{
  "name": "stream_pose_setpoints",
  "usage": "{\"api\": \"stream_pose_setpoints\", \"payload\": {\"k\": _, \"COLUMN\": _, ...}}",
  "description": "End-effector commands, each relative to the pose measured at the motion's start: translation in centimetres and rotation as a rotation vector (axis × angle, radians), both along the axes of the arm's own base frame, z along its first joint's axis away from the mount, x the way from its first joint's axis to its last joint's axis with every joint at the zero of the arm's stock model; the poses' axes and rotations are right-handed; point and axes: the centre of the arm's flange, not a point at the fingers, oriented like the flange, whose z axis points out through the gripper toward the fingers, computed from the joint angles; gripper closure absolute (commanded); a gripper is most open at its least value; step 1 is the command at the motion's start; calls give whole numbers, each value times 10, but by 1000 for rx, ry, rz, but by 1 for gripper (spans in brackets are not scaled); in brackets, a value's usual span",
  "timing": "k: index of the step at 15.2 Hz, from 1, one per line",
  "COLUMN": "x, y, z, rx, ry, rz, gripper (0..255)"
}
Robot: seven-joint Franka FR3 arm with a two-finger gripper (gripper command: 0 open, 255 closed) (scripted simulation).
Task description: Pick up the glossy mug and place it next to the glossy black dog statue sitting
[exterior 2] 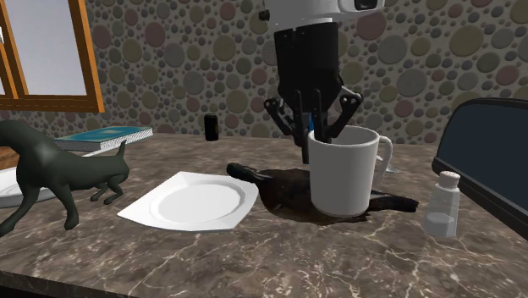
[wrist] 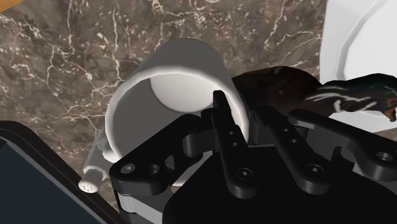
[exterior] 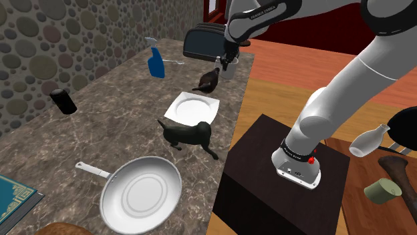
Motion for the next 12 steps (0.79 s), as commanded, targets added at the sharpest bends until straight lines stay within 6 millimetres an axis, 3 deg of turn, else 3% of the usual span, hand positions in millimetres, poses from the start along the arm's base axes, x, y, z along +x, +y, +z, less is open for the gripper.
{"api": "stream_pose_setpoints", "payload": {"k": 1, "x": 0, "y": 0, "z": 10, "rx": 0, "ry": 0, "rz": 0, "gripper": 255}}
{"api": "stream_pose_setpoints", "payload": {"k": 12, "x": 0, "y": 0, "z": 68, "rx": 0, "ry": 0, "rz": 0, "gripper": 255}}
